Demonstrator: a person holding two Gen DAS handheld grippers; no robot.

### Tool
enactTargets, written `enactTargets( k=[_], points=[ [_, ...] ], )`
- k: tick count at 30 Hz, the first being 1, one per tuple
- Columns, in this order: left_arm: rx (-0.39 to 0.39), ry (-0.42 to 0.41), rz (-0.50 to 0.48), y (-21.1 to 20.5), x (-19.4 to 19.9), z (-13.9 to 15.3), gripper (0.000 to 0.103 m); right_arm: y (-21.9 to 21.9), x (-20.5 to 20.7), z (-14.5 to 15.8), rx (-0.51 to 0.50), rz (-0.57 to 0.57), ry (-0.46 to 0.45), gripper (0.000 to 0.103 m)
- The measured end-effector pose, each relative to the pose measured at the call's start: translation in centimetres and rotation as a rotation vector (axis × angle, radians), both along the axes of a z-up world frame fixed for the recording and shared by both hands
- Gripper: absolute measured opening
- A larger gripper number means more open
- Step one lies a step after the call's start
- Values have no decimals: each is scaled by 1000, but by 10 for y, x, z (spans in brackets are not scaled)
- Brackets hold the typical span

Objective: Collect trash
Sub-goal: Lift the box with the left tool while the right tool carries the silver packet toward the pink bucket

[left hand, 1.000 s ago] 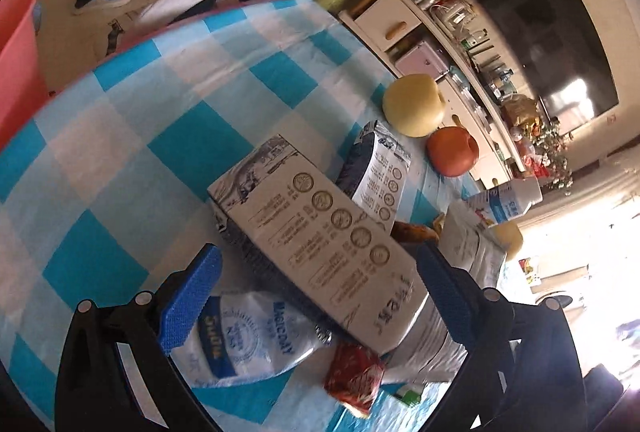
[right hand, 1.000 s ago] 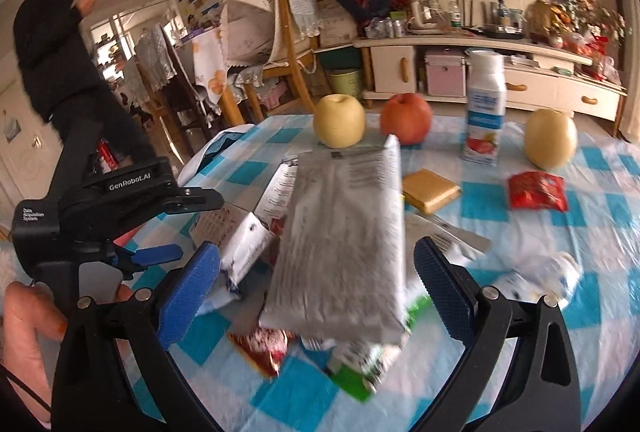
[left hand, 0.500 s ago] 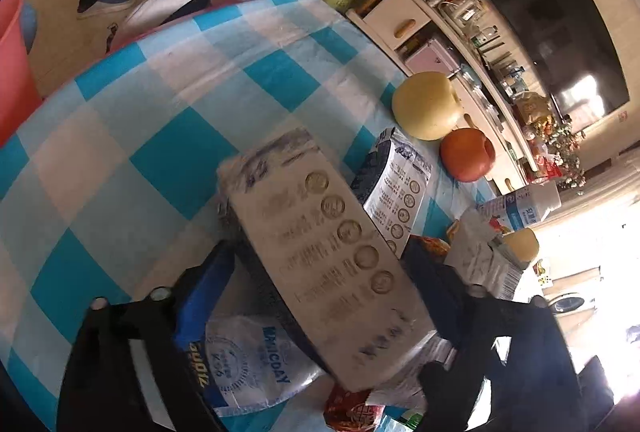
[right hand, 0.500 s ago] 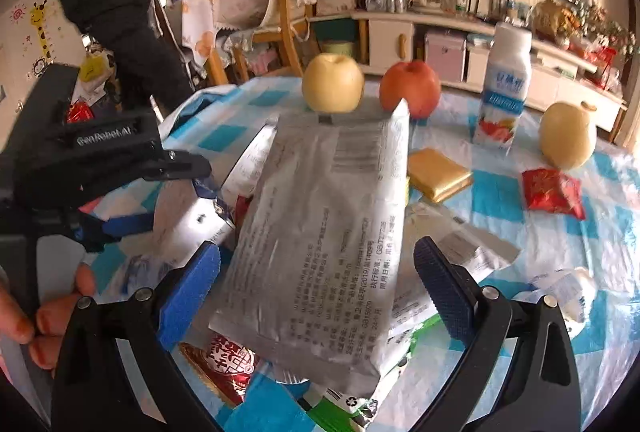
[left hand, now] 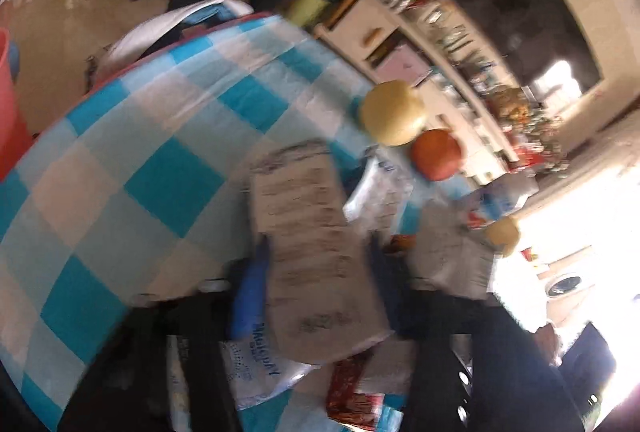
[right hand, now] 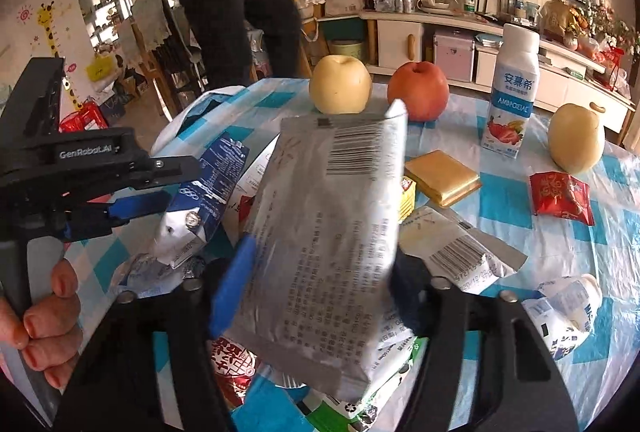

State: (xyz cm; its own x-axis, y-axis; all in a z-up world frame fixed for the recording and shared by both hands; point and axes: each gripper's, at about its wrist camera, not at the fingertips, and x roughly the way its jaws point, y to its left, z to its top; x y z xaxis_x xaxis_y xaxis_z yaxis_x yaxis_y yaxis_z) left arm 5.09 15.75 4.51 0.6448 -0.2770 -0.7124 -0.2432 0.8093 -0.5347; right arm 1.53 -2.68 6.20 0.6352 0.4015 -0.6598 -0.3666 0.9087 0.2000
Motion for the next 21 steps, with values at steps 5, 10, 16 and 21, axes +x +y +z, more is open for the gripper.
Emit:
enactTargets(
  k=[5, 10, 16, 21],
  points=[
    [4, -13, -21, 2, -1, 0, 33, -5, 2, 0, 38, -1, 13, 51],
    [-31, 19, -14, 10, 1, -7, 50, -5, 4, -1, 46, -5, 31, 55],
    [-60, 134, -43, 9, 10, -32, 76, -4, 6, -5, 62, 5, 57, 71],
    [-9, 145, -62, -2, 14, -37, 66, -6, 6, -6, 73, 13, 60, 72]
  ],
)
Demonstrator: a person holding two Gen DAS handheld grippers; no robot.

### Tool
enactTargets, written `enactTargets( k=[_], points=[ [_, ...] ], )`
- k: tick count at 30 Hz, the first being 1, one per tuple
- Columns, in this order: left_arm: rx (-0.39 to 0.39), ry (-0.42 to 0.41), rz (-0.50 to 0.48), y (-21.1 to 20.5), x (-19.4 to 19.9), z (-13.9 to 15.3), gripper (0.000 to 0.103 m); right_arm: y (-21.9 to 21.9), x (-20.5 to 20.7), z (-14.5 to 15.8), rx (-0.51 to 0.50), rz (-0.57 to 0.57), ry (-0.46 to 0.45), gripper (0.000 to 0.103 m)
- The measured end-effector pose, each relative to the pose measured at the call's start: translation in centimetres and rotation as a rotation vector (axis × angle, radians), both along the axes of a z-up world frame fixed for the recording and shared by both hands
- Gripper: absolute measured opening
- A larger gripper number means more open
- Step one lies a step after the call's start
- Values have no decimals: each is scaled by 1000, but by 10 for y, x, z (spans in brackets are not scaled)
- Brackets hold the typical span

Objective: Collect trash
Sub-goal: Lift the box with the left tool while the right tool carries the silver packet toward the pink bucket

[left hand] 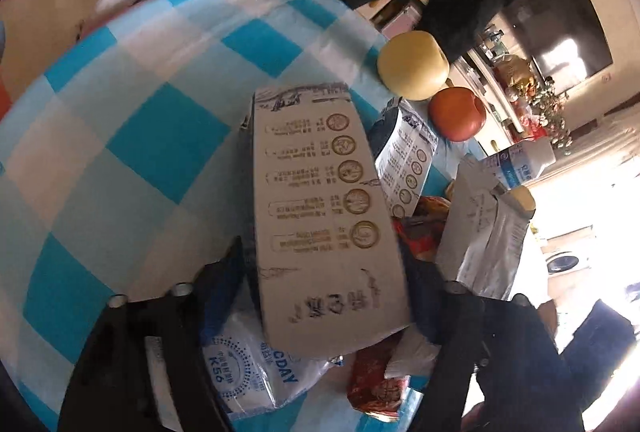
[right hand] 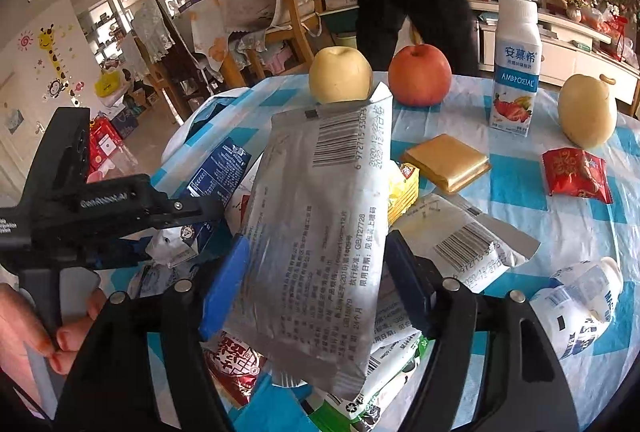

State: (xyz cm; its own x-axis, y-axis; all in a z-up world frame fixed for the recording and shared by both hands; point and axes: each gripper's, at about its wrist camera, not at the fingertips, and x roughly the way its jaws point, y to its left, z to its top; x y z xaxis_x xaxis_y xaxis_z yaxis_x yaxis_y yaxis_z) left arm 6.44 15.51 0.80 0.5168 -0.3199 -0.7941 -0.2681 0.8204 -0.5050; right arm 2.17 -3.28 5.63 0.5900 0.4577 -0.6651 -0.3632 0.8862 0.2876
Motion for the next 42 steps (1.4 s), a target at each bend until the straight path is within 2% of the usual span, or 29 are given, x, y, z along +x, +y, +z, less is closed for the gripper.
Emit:
enactTargets(
  k=[2, 5, 8, 13, 16, 18, 20, 24, 35, 42],
  points=[
    [9, -5, 6, 0, -1, 1, 65, 0, -1, 0, -3, 3, -3, 70],
    [33, -13, 23, 2, -3, 3, 65, -1, -2, 0, -8, -1, -6, 63],
    [71, -27, 30, 2, -6, 8, 65, -2, -4, 2, -8, -3, -15, 50],
    [118, -57, 31, 6, -14, 19, 65, 3, -10, 5, -39, 2, -38, 44],
    [150, -79, 41, 9, -20, 26, 65, 6, -15, 10, -49, 6, -59, 37],
    [163, -95, 47, 12, -25, 32, 64, 10, -20, 14, -65, 21, -81, 23],
    [171, -114, 55, 15, -31, 38, 64, 16, -27, 18, -96, 32, -108, 16],
    [190, -139, 71, 20, -42, 46, 64, 25, -33, 19, -155, 36, -137, 14],
    [272, -206, 143, 35, -65, 69, 64, 20, -47, 25, -133, -4, -136, 10],
    [319, -248, 147, 38, -76, 83, 64, 20, -54, 31, -121, -39, -138, 9]
  ],
)
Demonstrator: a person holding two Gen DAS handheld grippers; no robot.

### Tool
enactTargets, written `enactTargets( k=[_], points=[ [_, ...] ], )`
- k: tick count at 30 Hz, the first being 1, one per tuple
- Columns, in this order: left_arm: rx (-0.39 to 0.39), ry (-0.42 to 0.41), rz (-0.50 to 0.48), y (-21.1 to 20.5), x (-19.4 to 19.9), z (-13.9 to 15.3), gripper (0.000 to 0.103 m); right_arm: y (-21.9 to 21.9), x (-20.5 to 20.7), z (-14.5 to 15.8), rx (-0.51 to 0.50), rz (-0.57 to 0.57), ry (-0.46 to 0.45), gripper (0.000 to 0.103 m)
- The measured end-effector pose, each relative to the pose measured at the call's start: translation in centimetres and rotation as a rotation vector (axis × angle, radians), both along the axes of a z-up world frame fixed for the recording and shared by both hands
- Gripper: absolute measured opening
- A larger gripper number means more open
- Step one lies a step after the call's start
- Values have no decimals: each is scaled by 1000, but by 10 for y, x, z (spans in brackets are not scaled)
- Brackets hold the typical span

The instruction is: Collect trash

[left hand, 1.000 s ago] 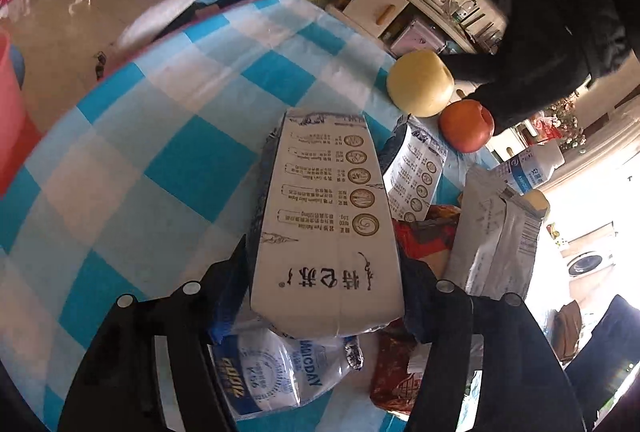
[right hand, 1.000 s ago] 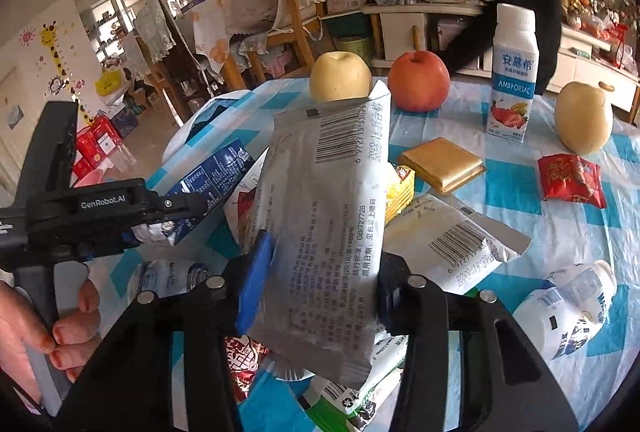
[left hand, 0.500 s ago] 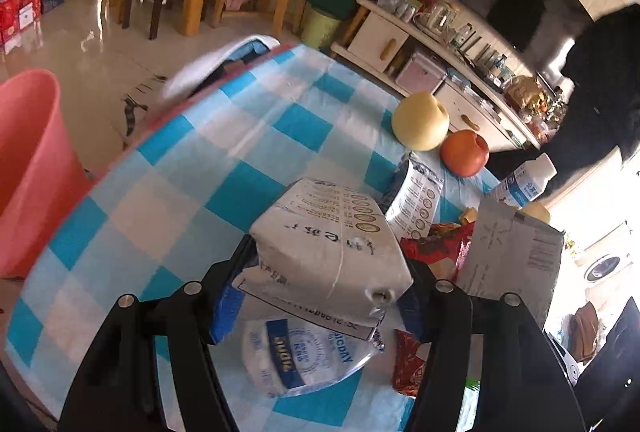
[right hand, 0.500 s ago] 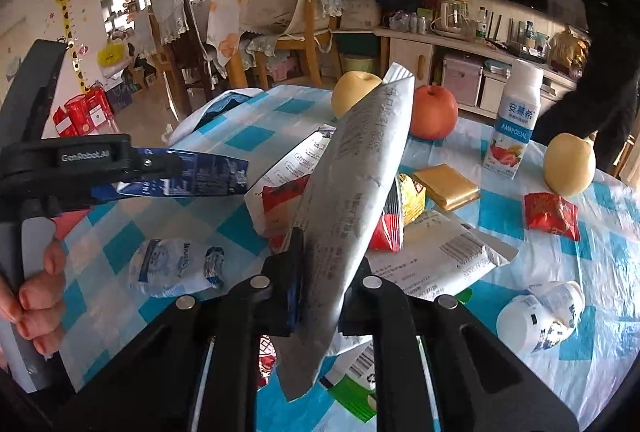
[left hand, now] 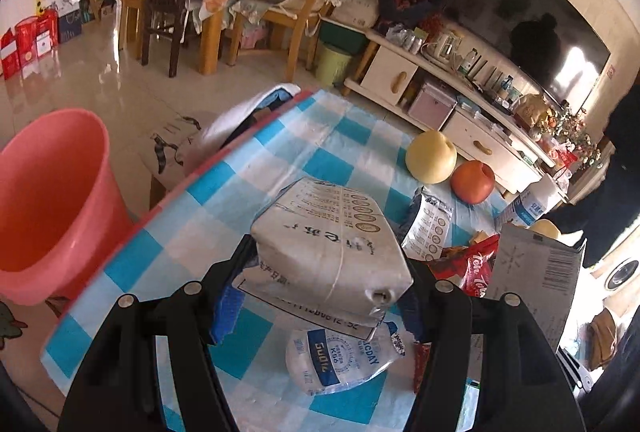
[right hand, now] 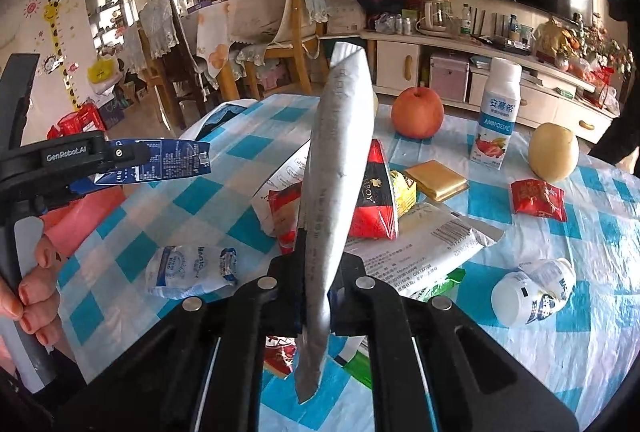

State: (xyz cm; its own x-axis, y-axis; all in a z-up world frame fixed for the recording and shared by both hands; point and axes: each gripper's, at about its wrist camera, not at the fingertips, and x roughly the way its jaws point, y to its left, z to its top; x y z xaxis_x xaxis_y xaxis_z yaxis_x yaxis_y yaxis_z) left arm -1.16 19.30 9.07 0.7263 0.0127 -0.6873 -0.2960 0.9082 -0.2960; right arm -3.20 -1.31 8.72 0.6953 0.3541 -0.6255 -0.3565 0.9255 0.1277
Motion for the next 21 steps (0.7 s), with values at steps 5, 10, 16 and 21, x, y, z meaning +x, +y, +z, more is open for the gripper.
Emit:
enactTargets(
  k=[5, 10, 16, 21],
  points=[
    [9, -17, 11, 4, -4, 5, 64, -2, -4, 10, 32, -22, -7, 9],
    [25, -33, 44, 12, -9, 11, 64, 3, -7, 25, 76, -15, -18, 9],
    [46, -62, 117, 32, -19, 22, 64, 25, -14, 49, 133, 28, -46, 9],
    [30, -84, 224, 69, -32, 32, 64, 61, -11, 66, 190, 95, -44, 9]
  ],
)
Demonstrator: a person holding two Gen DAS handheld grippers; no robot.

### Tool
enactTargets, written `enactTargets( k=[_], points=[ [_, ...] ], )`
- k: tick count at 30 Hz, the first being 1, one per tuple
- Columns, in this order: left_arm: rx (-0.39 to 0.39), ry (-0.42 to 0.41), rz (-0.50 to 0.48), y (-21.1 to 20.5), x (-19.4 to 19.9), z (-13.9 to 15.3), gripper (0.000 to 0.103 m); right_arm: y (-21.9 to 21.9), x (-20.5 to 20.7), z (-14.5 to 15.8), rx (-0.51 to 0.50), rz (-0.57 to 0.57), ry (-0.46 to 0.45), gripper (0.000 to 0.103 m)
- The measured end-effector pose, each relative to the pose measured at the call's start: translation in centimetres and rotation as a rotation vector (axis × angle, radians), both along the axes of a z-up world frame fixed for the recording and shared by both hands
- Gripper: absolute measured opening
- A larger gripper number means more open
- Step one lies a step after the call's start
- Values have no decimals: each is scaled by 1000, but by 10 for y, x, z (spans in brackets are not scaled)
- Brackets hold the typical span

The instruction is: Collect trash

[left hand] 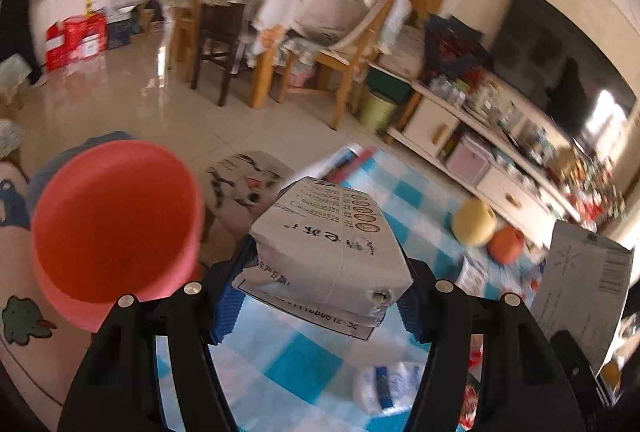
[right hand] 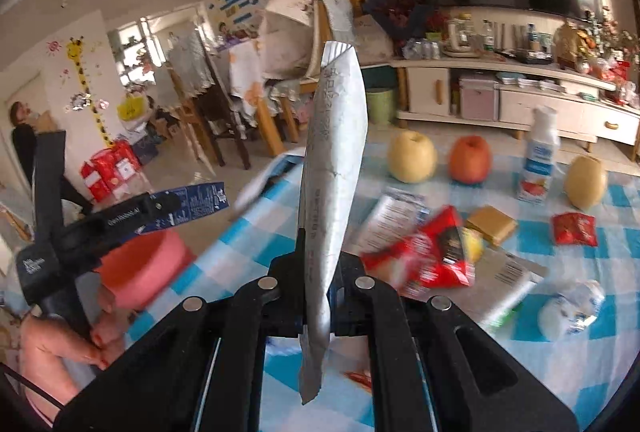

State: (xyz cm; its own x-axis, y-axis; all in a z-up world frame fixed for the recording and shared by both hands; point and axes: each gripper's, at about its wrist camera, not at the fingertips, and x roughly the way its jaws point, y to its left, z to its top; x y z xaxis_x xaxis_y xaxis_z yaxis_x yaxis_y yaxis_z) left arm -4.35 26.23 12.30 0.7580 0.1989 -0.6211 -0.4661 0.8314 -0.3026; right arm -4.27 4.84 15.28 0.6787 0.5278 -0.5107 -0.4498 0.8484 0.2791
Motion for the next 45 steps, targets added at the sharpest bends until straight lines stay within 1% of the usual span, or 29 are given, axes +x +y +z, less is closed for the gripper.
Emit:
enactTargets(
  k=[5, 6, 10, 11, 13, 18, 20, 22, 24, 25, 26, 28, 29, 30, 32, 33, 36, 39, 43, 45],
  points=[
    [-53, -22, 142, 57, -20, 6, 64, 57, 4, 15, 47, 112, 0, 9],
    [-66, -23, 187, 74, -26, 6, 64, 73, 4, 18, 46, 140, -2, 9],
    [-105, -1, 303, 120, -41, -1, 64, 137, 4, 24, 59, 257, 13, 9],
    [-126, 8, 344, 137, -47, -5, 64, 148, 3, 24, 58, 277, 16, 9],
    [-160, 21, 384, 158, -55, -12, 64, 181, 2, 22, 50, 330, 27, 9],
    [-246, 56, 474, 202, -71, -34, 64, 254, 4, 4, 21, 428, 85, 10],
    [-277, 77, 477, 213, -71, -45, 65, 272, 7, -8, 7, 436, 116, 11],
    [-304, 96, 472, 221, -69, -55, 65, 287, 14, -22, -1, 439, 157, 20],
    [-334, 112, 466, 226, -67, -64, 65, 286, 16, -30, 21, 423, 189, 47],
    [-341, 117, 461, 227, -67, -67, 66, 282, 15, -33, 37, 408, 195, 52],
    [-334, 122, 460, 228, -66, -68, 70, 278, 15, -34, 49, 396, 199, 57],
    [-309, 119, 460, 227, -67, -67, 73, 266, 13, -35, 60, 358, 199, 63],
    [-295, 116, 461, 227, -67, -65, 75, 258, 15, -36, 62, 345, 197, 71],
    [-276, 107, 464, 225, -68, -63, 76, 250, 12, -36, 62, 327, 188, 76],
    [-245, 86, 465, 220, -70, -56, 83, 235, 7, -34, 37, 288, 166, 79],
    [-227, 70, 461, 216, -71, -52, 84, 232, 4, -33, 24, 275, 156, 82],
    [-186, 46, 444, 206, -68, -44, 87, 210, -9, -33, -22, 234, 120, 85],
    [-179, 12, 410, 192, -65, -38, 88, 189, -22, -32, -64, 199, 85, 90],
    [-177, -29, 358, 171, -59, -33, 89, 157, -37, -33, -122, 162, 47, 92],
    [-176, -41, 326, 160, -55, -30, 89, 142, -40, -35, -144, 140, 45, 92]
  ],
)
